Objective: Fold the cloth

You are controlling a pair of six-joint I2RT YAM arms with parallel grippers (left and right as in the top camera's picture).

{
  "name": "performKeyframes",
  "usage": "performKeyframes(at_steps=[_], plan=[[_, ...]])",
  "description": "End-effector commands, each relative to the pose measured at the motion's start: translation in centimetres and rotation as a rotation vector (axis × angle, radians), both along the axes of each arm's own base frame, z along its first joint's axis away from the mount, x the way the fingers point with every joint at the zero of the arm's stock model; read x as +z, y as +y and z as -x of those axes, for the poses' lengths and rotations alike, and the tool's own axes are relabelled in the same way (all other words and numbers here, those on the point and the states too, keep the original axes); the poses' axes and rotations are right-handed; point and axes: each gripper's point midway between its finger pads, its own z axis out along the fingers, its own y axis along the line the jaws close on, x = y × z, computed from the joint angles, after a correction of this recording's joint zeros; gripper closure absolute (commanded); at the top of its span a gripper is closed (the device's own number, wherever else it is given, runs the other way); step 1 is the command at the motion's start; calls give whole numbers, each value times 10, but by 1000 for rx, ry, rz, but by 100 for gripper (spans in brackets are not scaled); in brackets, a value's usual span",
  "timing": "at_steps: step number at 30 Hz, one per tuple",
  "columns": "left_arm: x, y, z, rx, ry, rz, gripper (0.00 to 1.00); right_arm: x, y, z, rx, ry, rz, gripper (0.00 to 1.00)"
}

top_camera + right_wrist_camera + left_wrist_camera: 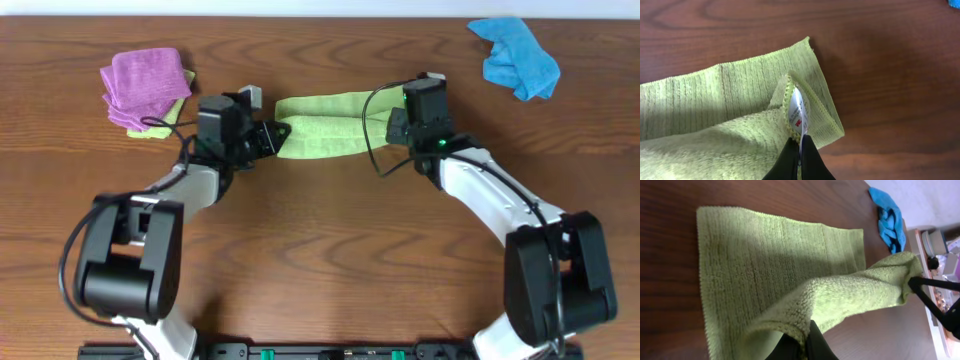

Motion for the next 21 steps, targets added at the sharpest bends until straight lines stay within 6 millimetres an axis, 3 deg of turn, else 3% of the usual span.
performKeyframes(at_steps=[1, 21], plan=[[-17, 4, -6, 54, 33, -13, 94, -6, -4, -7, 9, -10, 31, 98], [-29, 8, -48, 114, -37, -52, 94, -33, 1, -33, 27, -72, 39, 99]])
